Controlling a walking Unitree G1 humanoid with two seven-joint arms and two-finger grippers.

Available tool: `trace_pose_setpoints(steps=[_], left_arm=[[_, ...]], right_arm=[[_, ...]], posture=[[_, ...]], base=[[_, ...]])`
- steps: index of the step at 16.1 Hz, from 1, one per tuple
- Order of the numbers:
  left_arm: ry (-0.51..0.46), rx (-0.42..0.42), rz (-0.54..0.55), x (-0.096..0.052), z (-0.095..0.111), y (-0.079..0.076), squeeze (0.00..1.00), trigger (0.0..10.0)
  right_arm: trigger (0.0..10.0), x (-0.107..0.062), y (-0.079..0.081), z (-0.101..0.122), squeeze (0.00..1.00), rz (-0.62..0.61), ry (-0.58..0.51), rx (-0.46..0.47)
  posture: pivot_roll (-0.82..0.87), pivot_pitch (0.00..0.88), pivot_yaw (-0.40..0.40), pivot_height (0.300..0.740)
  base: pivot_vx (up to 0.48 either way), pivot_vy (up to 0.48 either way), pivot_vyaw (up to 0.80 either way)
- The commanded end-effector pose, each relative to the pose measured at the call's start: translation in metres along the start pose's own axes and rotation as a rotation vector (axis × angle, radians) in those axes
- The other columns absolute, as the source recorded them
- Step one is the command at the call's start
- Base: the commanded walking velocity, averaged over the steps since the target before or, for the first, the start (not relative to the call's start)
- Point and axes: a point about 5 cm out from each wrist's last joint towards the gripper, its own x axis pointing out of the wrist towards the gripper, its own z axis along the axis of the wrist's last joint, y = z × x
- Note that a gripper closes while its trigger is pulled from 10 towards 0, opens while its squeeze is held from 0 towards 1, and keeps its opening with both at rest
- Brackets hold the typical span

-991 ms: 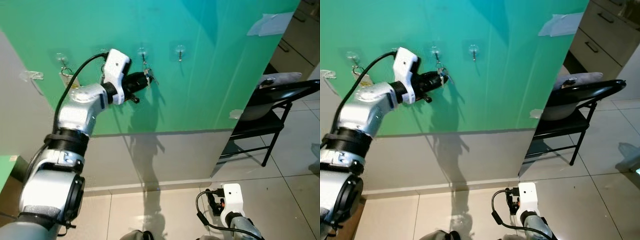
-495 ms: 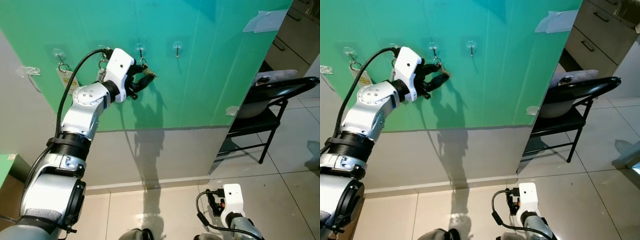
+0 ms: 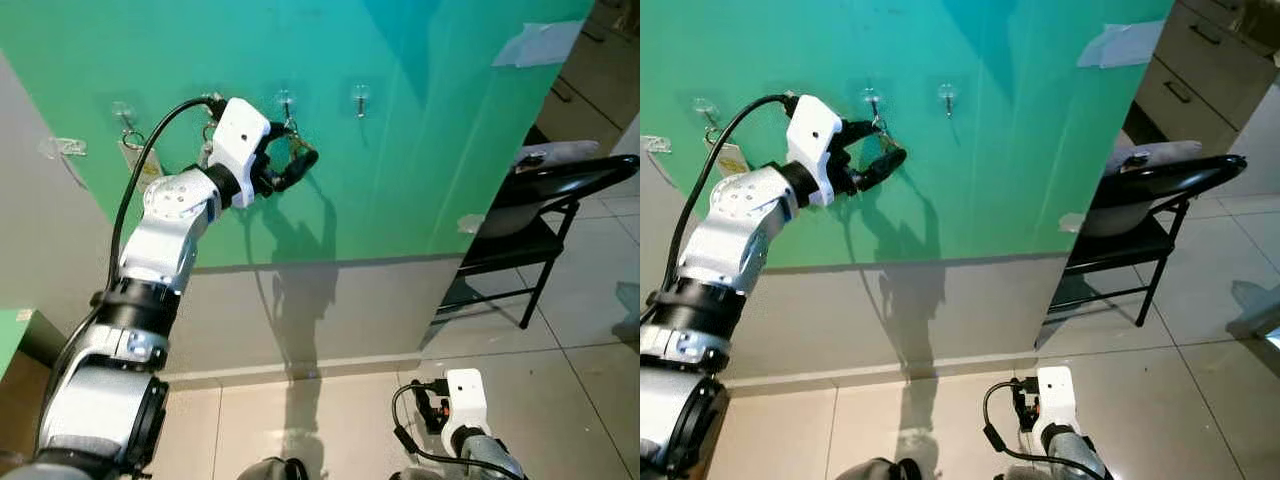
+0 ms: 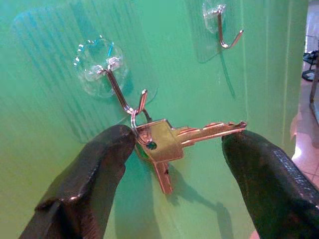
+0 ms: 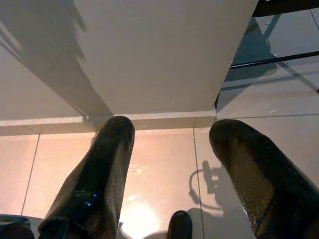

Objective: Hang keys on a hook

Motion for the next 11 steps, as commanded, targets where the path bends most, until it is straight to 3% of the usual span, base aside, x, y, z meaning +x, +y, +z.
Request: trace_pose_setpoints(steps=[1, 2, 6, 11], left_arm=[[0.002, 0.015, -0.002, -0.003, 0.003, 0.001, 0.69, 10.0], [0.021, 0.016, -0.012, -0.004, 0.001, 0.001, 0.0, 10.0], [0.141, 0.013, -0.046, -0.016, -0.021, -0.014, 0.0, 10.0], [0.144, 0.035, 0.008, -0.019, -0.025, -0.025, 0.0, 10.0]], right_arm=[[10.0, 0.0, 0.002, -0.002, 0.0, 0.019, 0.016, -0.007], [10.0, 0.0, 0.002, -0.002, 0.0, 0.021, 0.017, -0.009], [10.0, 0.001, 0.002, -0.001, 0.0, 0.025, 0.021, -0.01], [10.0, 0.002, 0.002, 0.001, 0.0, 0.028, 0.021, -0.011]], posture=[[-0.12, 0.0, 0.07, 0.74], [-0.12, 0.0, 0.07, 0.74], [-0.11, 0.0, 0.07, 0.74], [-0.11, 0.0, 0.071, 0.74]], base=[[0.0, 0.0, 0.0], [0.0, 0.0, 0.0], [0.0, 0.0, 0.0], [0.0, 0.0, 0.0]])
